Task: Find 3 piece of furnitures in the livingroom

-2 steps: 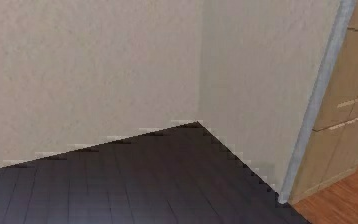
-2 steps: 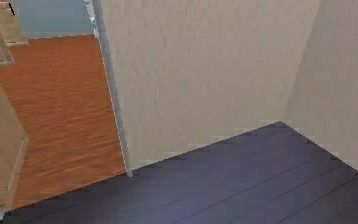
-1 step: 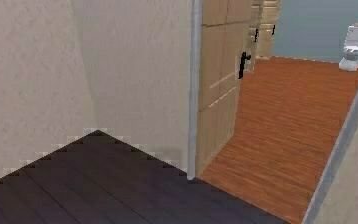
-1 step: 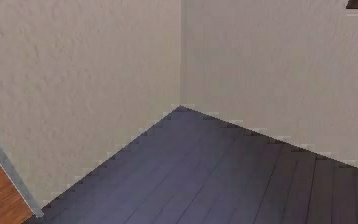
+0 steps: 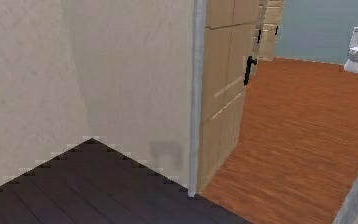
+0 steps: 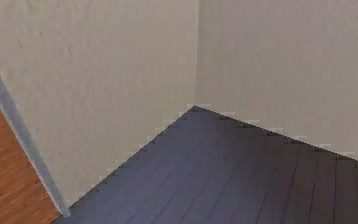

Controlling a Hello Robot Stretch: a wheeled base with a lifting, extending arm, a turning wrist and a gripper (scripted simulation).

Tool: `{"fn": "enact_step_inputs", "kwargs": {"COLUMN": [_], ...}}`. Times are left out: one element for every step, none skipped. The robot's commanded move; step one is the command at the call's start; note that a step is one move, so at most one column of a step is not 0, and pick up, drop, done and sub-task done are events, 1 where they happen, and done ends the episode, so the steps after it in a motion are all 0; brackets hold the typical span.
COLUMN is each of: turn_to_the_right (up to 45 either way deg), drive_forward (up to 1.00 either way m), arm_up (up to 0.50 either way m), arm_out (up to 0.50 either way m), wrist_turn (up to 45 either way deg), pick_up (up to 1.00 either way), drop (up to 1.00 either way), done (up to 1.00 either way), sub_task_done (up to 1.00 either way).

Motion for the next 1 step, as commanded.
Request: {"fn": "enact_step_inputs", "kwargs": {"turn_to_the_right": [30.0], "drive_forward": [0.00], "arm_up": [0.00], "arm_out": [0.00], "wrist_turn": [0.0], "pick_up": [0.00], "drop": [0.00], "done": [0.00], "sub_task_done": [0.00]}}
